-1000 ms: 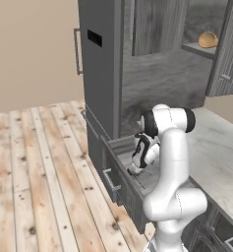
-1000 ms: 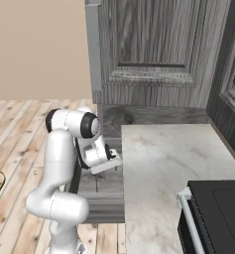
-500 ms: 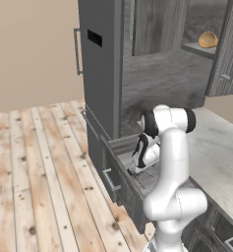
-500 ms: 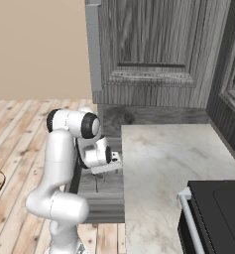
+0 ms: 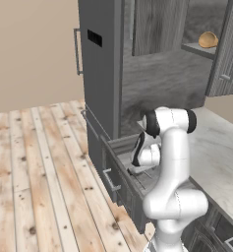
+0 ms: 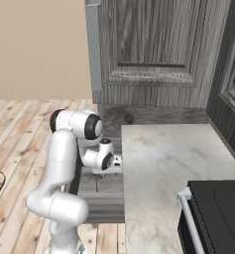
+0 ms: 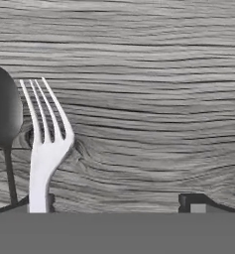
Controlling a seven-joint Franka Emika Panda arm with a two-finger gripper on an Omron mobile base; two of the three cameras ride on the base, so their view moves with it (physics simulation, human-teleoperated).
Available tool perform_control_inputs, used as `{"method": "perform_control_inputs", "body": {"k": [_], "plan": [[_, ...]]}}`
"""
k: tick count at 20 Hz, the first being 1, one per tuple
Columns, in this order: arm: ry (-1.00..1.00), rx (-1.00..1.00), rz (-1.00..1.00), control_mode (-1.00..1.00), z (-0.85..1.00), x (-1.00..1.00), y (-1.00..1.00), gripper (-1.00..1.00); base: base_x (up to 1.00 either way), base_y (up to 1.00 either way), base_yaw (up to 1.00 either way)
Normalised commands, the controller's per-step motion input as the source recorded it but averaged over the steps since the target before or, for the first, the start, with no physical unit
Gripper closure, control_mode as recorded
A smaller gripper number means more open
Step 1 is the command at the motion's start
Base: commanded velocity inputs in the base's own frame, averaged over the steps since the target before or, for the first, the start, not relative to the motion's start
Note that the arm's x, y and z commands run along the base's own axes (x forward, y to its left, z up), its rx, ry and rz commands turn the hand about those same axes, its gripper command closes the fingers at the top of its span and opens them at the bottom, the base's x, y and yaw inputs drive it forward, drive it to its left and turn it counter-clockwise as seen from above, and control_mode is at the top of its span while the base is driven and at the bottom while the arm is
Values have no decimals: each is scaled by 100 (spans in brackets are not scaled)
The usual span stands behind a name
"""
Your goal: Organize the utensils by type. Pick up the wooden spoons from the counter and place them in the open cabinet. Then pick up the metallic utensils from the counter and place them in the open drawer.
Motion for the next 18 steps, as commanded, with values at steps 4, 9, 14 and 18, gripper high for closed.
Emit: {"method": "perform_control_inputs", "body": {"k": [4,9,14,18], "plan": [[-19,2,0,-100,-18,10,10,-100,0,0,0],[-13,0,-4,-100,-8,6,39,-100,0,0,0],[-15,0,-5,-100,-2,9,29,-100,0,0,0],[-30,0,0,-100,-2,29,3,-100,0,0,0]]}}
